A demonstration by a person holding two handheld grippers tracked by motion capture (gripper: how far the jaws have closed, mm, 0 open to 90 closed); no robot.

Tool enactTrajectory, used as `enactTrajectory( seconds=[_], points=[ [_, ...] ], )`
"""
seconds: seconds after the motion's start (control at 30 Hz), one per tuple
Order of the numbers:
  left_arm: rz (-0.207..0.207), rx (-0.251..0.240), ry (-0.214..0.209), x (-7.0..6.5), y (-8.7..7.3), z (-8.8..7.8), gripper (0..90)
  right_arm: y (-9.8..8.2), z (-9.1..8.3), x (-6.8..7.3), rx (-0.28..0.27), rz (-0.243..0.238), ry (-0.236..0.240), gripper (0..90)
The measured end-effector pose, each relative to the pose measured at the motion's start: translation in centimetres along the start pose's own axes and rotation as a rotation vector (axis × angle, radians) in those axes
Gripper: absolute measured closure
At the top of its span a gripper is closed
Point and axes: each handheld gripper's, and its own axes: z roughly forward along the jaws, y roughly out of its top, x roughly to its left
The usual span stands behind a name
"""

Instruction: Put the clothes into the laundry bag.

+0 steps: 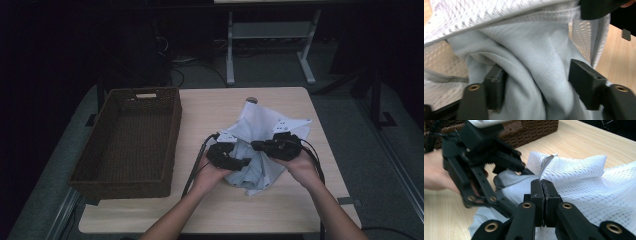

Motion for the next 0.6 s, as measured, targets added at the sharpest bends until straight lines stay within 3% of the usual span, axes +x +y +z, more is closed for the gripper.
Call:
enactTrajectory(
  seconds=[0.27,0.37,0.5,0.6],
  points=[
    [0.027,0.015,0.034,0.6,0.0,-2.9,21.1,-0.3,0.0,-0.2,0.009,0.001,-0.006,87.8],
    [0.031,0.061,0.054,1.4,-0.4,-3.5,19.2,-0.4,-0.1,-0.3,0.011,0.002,-0.01,87.7],
    [0.03,0.155,0.024,2.0,-1.0,-2.9,19.8,-0.6,-0.1,-0.4,0.015,0.001,-0.012,87.7],
    [0.036,0.203,0.005,2.2,-1.5,-2.1,26.5,-0.7,-0.1,-0.4,0.02,0.001,-0.014,87.7]
  ],
)
